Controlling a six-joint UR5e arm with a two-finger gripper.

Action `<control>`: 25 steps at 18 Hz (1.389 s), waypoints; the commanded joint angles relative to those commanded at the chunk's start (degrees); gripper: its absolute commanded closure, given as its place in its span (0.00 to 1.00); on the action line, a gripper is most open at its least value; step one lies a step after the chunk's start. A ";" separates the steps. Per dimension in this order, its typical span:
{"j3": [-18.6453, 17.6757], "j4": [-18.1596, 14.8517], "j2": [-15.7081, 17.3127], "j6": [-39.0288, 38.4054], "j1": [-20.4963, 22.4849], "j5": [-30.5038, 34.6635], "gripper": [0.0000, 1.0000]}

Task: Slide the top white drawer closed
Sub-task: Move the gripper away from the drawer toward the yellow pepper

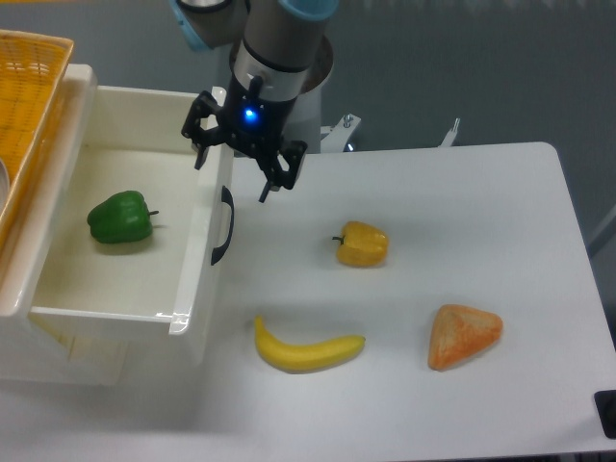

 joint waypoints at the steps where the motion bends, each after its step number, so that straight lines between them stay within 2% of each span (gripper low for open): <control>1: -0.18 0.00 -0.17 0.09 0.44 0.70 0.00; 10: -0.35 0.00 -0.70 2.64 7.56 2.55 0.00; 13: -1.32 0.35 -1.32 2.99 8.53 6.15 0.00; 15: -1.41 0.44 -1.58 2.99 9.32 6.33 0.00; 20: -1.41 0.53 -5.27 3.34 10.56 6.68 0.00; 22: -1.67 2.10 -6.50 3.25 10.56 7.03 0.00; 25: -3.95 5.44 -7.99 2.90 10.47 7.04 0.00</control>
